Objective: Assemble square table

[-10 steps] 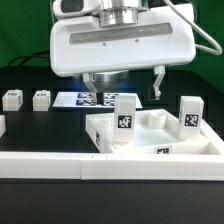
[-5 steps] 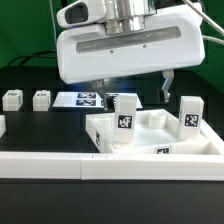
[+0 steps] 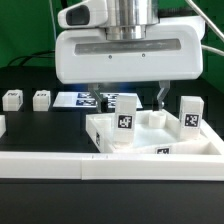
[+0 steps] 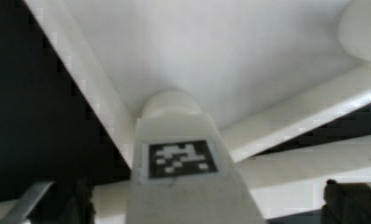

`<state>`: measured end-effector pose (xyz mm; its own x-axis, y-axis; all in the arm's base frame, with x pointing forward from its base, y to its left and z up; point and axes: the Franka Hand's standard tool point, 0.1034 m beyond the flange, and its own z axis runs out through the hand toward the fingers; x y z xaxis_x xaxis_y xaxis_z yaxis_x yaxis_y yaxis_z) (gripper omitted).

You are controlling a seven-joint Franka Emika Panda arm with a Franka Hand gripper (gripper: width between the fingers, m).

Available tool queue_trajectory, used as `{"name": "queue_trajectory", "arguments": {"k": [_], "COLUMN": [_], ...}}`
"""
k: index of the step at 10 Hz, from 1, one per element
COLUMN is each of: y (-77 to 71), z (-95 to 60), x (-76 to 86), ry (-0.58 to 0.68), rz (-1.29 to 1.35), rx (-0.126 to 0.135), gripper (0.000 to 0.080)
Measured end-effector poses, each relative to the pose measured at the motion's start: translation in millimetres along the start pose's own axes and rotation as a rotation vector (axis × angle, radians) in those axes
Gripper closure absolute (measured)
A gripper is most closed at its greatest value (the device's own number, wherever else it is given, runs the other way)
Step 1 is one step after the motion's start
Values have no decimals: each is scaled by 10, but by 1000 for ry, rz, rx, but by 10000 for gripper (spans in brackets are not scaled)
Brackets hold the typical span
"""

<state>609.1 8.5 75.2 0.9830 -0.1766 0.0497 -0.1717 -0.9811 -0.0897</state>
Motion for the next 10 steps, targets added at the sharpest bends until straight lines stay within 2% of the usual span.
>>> {"name": "queue_trajectory", "arguments": {"k": [4,6,7,8,10], "y": [14,13,12,12,17], "z": [19,19,18,18,22], "x": [-6,-6,-5,-5,-5], "ry": [-3,-3,-2,-2,-3], "rz": [9,15,61,131,248], "rx": [1,1,3,4,7], "gripper": [150,415,415,506,506]}}
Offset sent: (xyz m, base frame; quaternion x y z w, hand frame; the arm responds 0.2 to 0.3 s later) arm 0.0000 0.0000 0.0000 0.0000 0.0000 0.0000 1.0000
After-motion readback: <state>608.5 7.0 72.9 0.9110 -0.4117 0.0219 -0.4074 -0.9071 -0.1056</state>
